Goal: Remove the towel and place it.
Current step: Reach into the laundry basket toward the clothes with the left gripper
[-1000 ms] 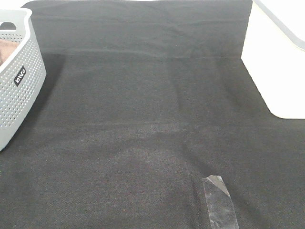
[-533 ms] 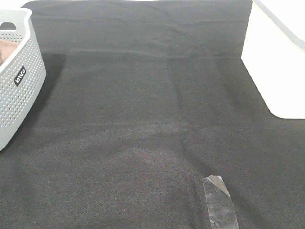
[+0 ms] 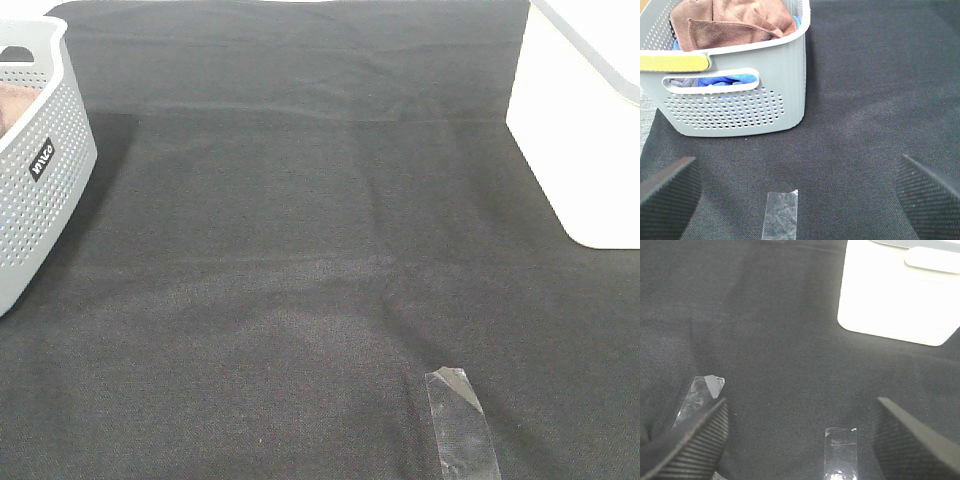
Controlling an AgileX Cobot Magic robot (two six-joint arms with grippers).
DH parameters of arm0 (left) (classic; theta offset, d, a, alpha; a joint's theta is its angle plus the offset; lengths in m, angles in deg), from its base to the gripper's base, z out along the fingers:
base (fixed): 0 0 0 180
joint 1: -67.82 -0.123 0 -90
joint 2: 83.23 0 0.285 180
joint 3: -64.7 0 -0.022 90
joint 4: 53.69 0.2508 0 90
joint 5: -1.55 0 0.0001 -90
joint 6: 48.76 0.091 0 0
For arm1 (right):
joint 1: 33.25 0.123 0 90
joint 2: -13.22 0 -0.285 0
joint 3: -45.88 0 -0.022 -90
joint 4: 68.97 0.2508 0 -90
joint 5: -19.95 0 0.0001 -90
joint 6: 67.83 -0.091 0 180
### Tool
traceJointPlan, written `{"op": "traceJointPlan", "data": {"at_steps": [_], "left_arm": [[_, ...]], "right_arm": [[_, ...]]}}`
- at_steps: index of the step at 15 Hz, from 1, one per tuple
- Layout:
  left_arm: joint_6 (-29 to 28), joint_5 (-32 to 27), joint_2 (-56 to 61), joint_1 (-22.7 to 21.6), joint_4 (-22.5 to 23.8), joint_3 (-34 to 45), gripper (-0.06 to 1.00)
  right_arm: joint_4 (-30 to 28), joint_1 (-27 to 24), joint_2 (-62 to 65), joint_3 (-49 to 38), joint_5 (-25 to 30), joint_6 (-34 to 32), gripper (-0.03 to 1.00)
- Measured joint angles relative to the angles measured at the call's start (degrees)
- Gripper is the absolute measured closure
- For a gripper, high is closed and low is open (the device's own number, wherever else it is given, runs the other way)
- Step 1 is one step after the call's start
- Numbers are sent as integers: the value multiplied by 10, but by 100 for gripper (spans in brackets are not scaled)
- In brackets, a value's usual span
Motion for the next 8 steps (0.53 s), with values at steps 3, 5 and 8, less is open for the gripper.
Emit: {"op": "traceJointPlan", "data": {"at_steps": [3, 5, 8], "left_arm": [[0, 0, 0, 0, 2, 0, -4], [12, 0, 0, 0, 14, 0, -4], [55, 0, -40, 0, 24, -16, -4]], "right_arm": [[0, 0, 0, 0, 0, 0, 21], [0, 0, 0, 0, 0, 0, 21], [0, 0, 0, 0, 0, 0, 21]]}}
